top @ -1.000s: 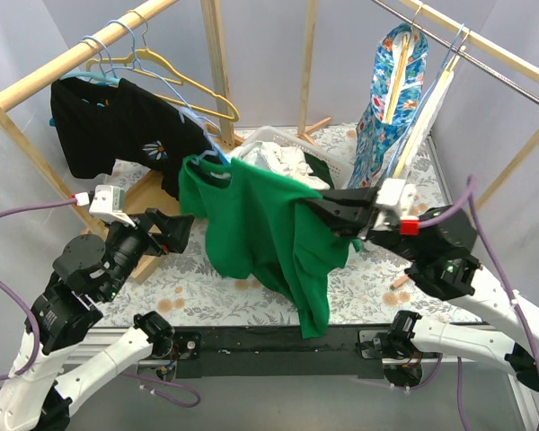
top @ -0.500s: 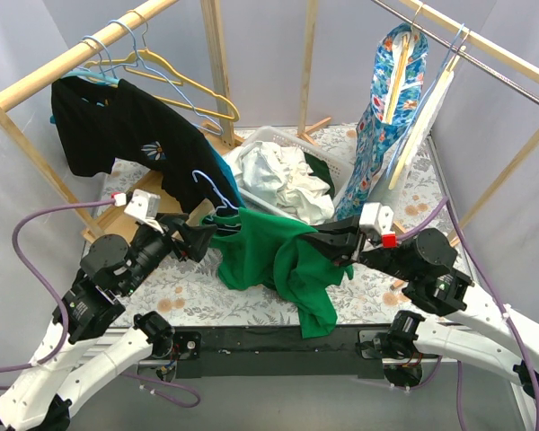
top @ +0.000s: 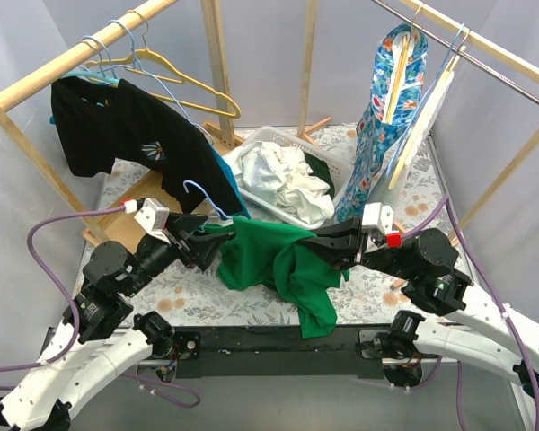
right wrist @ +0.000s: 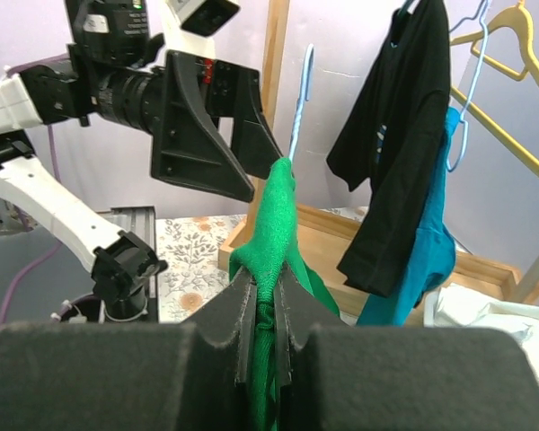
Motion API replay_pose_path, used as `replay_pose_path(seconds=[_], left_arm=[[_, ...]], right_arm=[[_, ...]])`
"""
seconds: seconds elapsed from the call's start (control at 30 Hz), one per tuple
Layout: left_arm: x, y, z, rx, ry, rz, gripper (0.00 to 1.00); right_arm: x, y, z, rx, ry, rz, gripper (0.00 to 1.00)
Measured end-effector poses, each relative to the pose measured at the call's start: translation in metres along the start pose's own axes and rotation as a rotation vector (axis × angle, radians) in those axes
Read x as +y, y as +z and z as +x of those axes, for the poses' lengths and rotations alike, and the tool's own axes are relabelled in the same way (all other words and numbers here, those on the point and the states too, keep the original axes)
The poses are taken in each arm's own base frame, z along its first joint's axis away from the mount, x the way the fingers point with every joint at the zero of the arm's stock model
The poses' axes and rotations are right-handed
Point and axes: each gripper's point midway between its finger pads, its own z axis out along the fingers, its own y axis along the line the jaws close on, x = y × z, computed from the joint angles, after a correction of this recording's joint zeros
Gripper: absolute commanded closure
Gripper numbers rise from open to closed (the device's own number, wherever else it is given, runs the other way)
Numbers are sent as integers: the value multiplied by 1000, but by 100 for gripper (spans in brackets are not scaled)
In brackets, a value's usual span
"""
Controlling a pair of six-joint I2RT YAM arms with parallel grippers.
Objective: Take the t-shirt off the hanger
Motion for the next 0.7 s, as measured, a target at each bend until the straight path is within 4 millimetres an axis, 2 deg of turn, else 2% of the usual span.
replay_pose_path(seconds=[0.17, 0.37, 0.6, 0.7], left_arm=[[1, 11, 4, 12, 9, 4, 34], [4, 13, 7, 5, 22, -1, 40], [2, 6, -2, -30, 34, 6, 27], [1, 0, -8, -59, 43, 6, 26]], right_arm=[[2, 1, 0, -4, 10, -12, 99], [3, 1, 0, -3, 10, -16, 99], [5, -2, -5, -15, 8, -22, 99], [7, -4, -9, -25, 8, -31, 99]])
